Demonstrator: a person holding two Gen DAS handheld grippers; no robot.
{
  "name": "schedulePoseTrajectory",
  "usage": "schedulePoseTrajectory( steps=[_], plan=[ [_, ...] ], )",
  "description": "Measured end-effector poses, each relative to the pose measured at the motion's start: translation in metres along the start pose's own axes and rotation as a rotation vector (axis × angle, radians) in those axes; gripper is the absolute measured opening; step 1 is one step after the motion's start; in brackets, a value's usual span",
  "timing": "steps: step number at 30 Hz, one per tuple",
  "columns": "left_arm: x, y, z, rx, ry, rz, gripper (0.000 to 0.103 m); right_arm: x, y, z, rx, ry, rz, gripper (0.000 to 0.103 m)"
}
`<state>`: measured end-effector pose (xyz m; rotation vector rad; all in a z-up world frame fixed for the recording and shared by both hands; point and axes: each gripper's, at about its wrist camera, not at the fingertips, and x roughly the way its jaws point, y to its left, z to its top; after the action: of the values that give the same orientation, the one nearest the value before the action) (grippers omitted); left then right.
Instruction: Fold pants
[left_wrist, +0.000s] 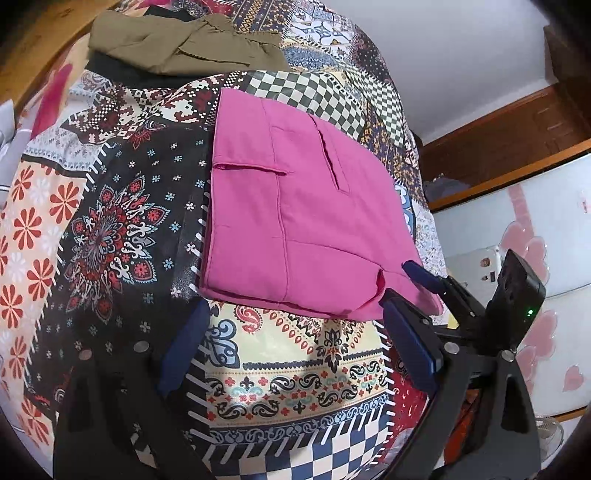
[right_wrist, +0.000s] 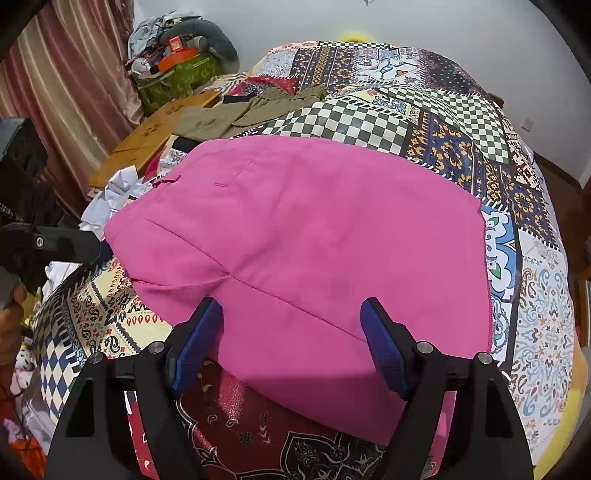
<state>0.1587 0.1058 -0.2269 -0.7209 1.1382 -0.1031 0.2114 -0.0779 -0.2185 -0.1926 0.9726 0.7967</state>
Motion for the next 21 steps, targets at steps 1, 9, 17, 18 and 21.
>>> schedulePoseTrajectory(
  steps=[1,9,17,18,21],
  plan=[
    [0.001,0.001,-0.001,-0.018,0.001,-0.023,0.096,0.0,0.0,0.0,0.001,-0.002,0.002,0.076],
    [0.017,0.012,0.018,-0.146,-0.023,-0.151,0.098,0.002,0.001,-0.001,0.005,-0.004,0.017,0.079],
    [0.017,-0.006,0.025,-0.059,-0.136,0.11,0.026,0.0,-0.001,-0.003,0.017,-0.017,0.03,0.079],
    [0.013,-0.006,0.024,-0.041,-0.151,0.115,0.025,0.0,-0.001,-0.003,0.019,-0.019,0.03,0.078],
    [0.002,-0.011,0.022,0.026,-0.205,0.194,0.023,-0.004,-0.004,-0.005,0.04,-0.032,0.023,0.075]
  ],
)
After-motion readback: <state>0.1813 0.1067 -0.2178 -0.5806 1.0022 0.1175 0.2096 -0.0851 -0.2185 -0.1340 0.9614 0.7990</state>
